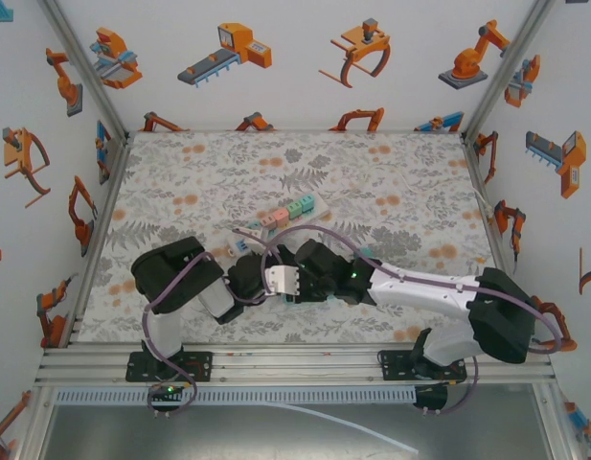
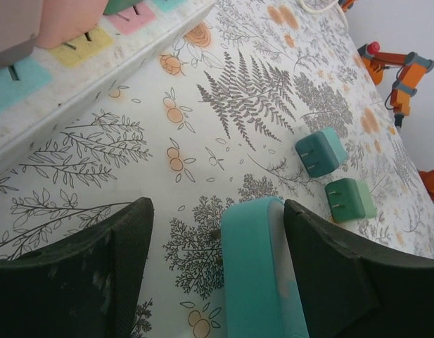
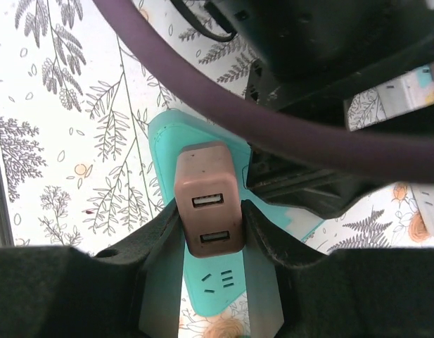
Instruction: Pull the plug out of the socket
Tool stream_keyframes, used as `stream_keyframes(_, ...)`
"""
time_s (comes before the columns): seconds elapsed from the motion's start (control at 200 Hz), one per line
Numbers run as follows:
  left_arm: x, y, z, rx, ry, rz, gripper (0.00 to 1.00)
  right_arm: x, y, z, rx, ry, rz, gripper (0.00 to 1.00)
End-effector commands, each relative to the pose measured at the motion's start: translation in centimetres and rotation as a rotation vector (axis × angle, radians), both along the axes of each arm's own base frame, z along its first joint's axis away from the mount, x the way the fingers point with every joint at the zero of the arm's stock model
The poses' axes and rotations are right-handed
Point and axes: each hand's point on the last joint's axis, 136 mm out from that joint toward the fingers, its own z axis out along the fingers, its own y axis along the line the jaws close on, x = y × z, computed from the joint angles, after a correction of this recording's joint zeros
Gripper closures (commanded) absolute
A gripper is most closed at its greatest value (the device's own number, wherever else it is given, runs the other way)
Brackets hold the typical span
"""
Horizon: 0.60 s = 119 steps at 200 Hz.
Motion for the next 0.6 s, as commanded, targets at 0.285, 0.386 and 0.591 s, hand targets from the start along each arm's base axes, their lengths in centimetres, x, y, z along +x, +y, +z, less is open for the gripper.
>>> stream_keyframes(0.285,-5.2,8.8,-9.2,0.719,0.343,-0.031,0.17,1.0,0.0,-0.1,0.006,-0.114,0.033,1.0)
stream_keyframes(0.386,-5.3,7.4,-7.3,0.693,0.34,-0.091,0.16,0.6,0.1,-0.4,0.012,-0.095,0.049,0.99)
stream_keyframes(0.591,-7.2,6.8,-7.0,0.653,0.473,-0.182,0.21,0.5,0.1,-0.8,0.011,-0.094,0.056,0.99)
